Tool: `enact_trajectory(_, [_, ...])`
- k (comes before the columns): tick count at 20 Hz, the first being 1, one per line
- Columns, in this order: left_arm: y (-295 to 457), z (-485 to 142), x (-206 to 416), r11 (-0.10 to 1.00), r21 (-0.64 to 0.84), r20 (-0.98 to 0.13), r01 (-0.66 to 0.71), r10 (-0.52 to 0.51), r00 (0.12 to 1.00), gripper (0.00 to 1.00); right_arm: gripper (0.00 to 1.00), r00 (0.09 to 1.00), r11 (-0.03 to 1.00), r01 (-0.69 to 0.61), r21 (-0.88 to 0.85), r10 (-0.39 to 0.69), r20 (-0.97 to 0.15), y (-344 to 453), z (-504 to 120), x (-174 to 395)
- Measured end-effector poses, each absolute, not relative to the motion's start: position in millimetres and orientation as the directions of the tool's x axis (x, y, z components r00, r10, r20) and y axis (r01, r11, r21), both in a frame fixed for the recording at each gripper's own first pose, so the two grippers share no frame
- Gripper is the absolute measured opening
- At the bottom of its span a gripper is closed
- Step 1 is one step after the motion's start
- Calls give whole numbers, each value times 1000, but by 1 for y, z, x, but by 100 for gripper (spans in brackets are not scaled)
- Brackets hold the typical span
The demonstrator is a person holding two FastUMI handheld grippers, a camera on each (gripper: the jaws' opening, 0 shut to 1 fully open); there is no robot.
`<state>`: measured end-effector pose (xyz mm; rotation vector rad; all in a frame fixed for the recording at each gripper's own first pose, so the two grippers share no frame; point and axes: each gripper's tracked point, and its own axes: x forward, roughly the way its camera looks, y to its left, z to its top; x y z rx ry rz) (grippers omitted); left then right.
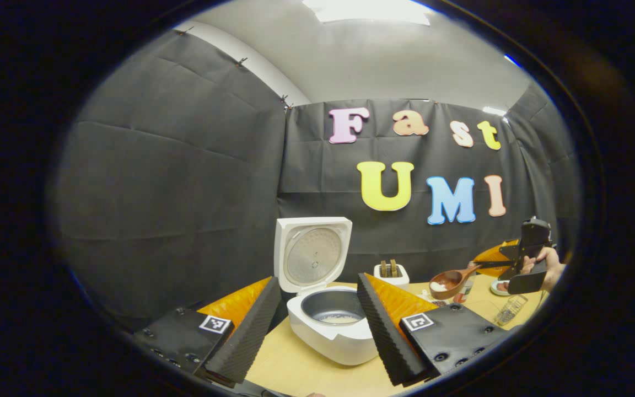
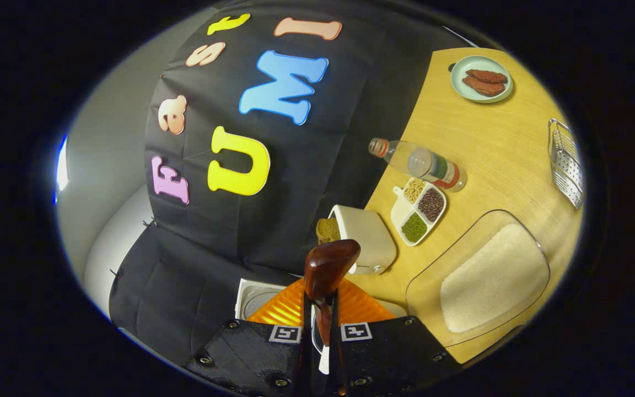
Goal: Close the left gripper, press the button to open the rice cooker; take a wooden spoon from the chopstick holder with the right hand, scoop a spoonful of rice and pour it into the rice cooker, then put the wooden spoon back into the chopstick holder.
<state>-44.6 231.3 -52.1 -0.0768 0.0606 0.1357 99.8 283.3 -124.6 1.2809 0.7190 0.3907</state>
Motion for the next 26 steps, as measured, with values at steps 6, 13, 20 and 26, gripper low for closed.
enact_trajectory(6, [252,-58,-58,979,-51,-76,-195,191,979,97,12,665,276,21,961,714,-219,359,-96,107])
enact_trajectory(13, [276,-76,-80,962,-53,-111,-268,261,959,97,12,577,366,-107,925,780,-241,447,-108,104])
enact_trajectory(20, [287,-88,-95,945,-58,-144,-322,311,939,99,12,515,451,-198,870,803,-298,512,-142,95])
enact_trajectory(26, [300,-94,-108,931,-60,-160,-361,348,924,99,11,505,597,-366,714,772,-387,538,-172,97])
